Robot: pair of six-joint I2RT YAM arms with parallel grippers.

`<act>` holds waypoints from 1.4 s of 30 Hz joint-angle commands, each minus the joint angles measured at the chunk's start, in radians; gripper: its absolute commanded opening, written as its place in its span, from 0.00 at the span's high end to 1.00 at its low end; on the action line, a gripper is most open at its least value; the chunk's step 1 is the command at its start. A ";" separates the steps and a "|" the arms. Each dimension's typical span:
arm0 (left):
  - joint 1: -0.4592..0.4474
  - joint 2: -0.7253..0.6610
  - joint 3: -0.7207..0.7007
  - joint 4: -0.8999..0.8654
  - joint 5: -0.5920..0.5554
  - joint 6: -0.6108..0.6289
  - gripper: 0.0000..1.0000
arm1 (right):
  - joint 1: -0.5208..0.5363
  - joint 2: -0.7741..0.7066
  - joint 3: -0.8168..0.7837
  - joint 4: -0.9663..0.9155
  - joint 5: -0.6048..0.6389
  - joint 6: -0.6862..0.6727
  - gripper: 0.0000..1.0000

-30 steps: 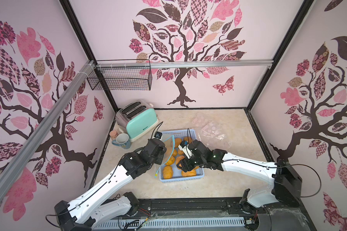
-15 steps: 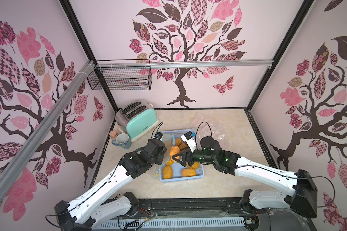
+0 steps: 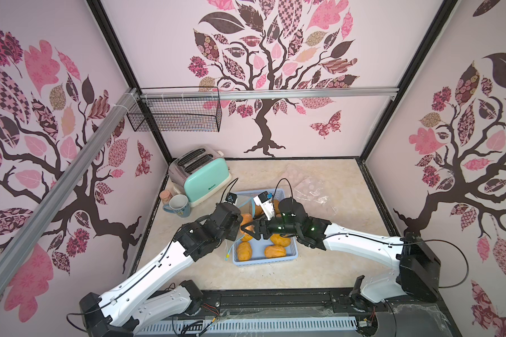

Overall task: Put the potatoes into a zipper bag and zip it
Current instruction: Place the potato into the zipper food storage bag.

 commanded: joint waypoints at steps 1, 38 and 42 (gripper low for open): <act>-0.005 -0.011 -0.027 0.005 0.007 0.009 1.00 | 0.002 0.043 0.070 0.014 0.029 0.006 0.34; -0.005 -0.015 -0.026 0.005 0.005 0.011 1.00 | 0.002 -0.085 0.067 -0.142 0.182 -0.149 0.18; -0.005 -0.016 -0.027 0.004 -0.001 0.009 1.00 | 0.002 -0.180 -0.033 -0.213 0.233 -0.215 0.18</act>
